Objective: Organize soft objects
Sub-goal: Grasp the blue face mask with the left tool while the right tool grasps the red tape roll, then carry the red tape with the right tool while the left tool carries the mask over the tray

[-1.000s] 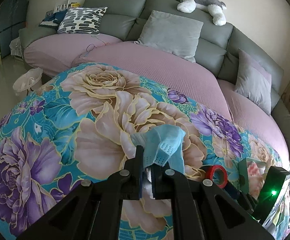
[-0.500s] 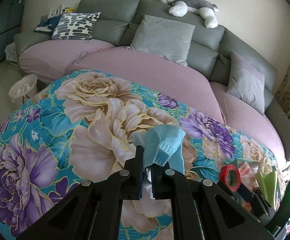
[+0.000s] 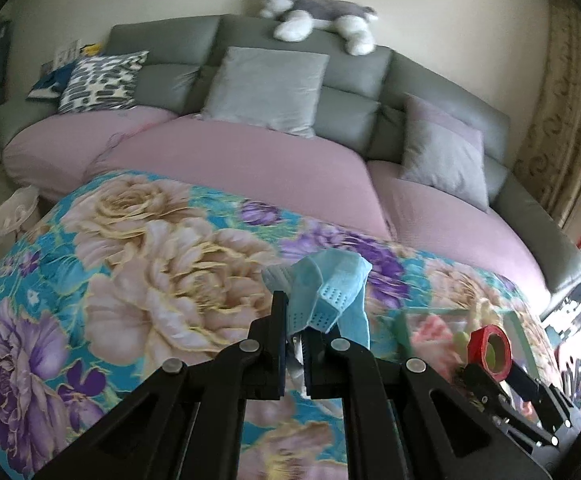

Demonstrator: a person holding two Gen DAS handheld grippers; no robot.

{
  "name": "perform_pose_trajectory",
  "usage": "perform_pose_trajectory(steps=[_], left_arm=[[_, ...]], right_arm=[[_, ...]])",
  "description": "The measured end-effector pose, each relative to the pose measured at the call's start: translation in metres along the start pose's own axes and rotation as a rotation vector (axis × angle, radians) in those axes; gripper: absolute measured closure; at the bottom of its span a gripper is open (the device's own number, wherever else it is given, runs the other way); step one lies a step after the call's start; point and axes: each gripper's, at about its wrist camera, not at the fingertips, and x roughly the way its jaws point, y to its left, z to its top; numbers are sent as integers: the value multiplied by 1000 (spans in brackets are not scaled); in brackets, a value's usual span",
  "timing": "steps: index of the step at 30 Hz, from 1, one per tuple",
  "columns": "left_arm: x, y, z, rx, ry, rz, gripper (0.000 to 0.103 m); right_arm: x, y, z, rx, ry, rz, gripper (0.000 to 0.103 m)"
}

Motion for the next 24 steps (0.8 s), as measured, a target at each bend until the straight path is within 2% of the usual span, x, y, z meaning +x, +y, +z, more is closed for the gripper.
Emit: perform_pose_trajectory(steps=[9, 14, 21, 24], left_arm=[[-1, -58, -9, 99, 6, -63, 97], [-6, -91, -14, 140, 0, -127, 97], [-32, -136, -12, 213, -102, -208, 97], [-35, -151, -13, 226, -118, -250, 97]], right_arm=[[-17, -75, 0, 106, -4, -91, 47], [-23, -106, -4, 164, -9, -113, 47], [-33, -141, -8, 234, -27, -122, 47], [-38, -152, -10, 251, -34, -124, 47]])
